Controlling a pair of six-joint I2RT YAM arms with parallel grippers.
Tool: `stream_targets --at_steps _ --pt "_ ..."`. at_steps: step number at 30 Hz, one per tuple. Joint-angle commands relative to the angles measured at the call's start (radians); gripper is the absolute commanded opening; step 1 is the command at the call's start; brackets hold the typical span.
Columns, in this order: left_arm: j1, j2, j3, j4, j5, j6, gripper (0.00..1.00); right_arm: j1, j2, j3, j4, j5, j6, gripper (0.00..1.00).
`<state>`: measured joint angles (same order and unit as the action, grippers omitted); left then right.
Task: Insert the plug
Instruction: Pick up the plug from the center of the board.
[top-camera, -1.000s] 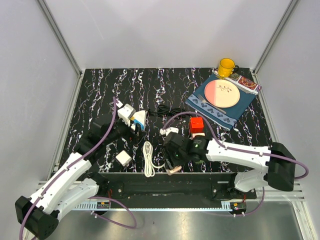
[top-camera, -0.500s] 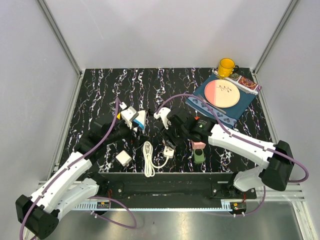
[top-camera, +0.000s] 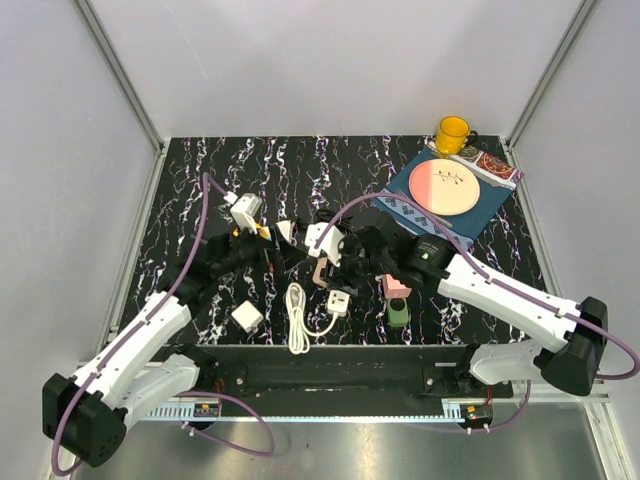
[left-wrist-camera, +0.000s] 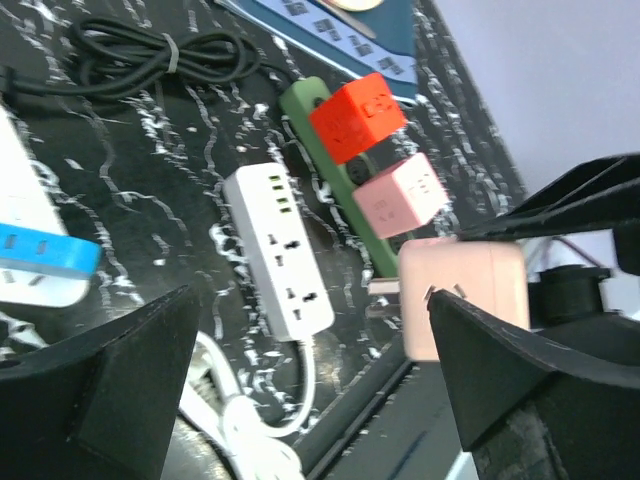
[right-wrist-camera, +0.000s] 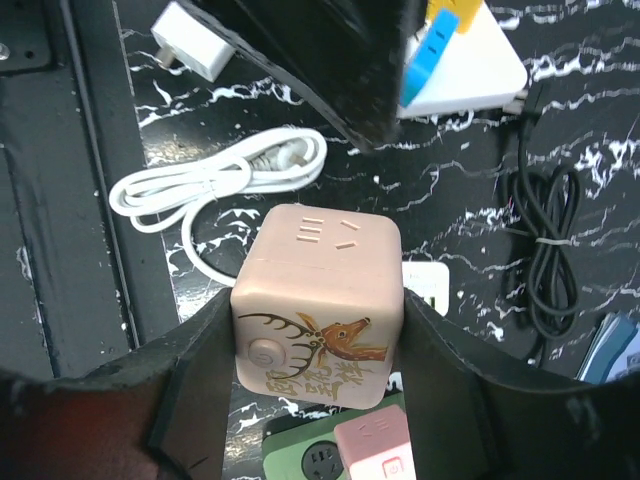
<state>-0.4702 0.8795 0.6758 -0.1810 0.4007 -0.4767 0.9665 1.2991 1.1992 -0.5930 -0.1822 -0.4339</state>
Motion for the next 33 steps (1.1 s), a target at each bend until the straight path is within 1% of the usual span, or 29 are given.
stream_targets --at_steps 1,2,3,6,12,22,26,29,30,31,32,33 --pt "0.007 0.044 0.008 0.176 0.157 -0.218 0.99 -0.002 -0.037 0.002 0.067 -0.100 -0.100 0.06" --pt "0.007 0.056 0.011 0.178 0.186 -0.252 0.99 -0.002 -0.037 0.002 0.070 -0.103 -0.100 0.06" --pt "0.007 0.082 0.019 0.213 0.241 -0.261 0.99 -0.002 -0.035 0.002 0.076 -0.105 -0.104 0.06" --pt "0.007 0.131 0.045 0.203 0.326 -0.270 0.99 -0.002 -0.026 0.008 0.087 -0.105 -0.117 0.06" --pt "0.001 0.174 0.059 0.190 0.407 -0.258 0.97 -0.002 0.006 0.026 0.099 -0.115 -0.138 0.06" --pt "-0.016 0.174 0.067 0.196 0.429 -0.250 0.96 -0.002 0.048 0.034 0.114 -0.128 -0.146 0.06" --pt "-0.031 0.203 0.065 0.184 0.426 -0.244 0.94 -0.002 0.055 0.040 0.136 -0.128 -0.144 0.06" --pt "-0.048 0.222 0.070 0.150 0.406 -0.229 0.88 -0.002 0.066 0.045 0.144 -0.122 -0.141 0.06" --pt "-0.056 0.223 0.071 0.134 0.389 -0.224 0.82 -0.002 0.071 0.045 0.148 -0.120 -0.138 0.07" --pt "-0.058 0.226 0.073 0.124 0.380 -0.220 0.80 -0.002 0.074 0.043 0.151 -0.117 -0.138 0.06" --pt "-0.058 0.231 0.076 0.118 0.371 -0.209 0.74 -0.002 0.075 0.043 0.159 -0.117 -0.137 0.07" --pt "-0.059 0.231 0.077 0.103 0.354 -0.203 0.71 -0.002 0.075 0.039 0.162 -0.117 -0.134 0.08"
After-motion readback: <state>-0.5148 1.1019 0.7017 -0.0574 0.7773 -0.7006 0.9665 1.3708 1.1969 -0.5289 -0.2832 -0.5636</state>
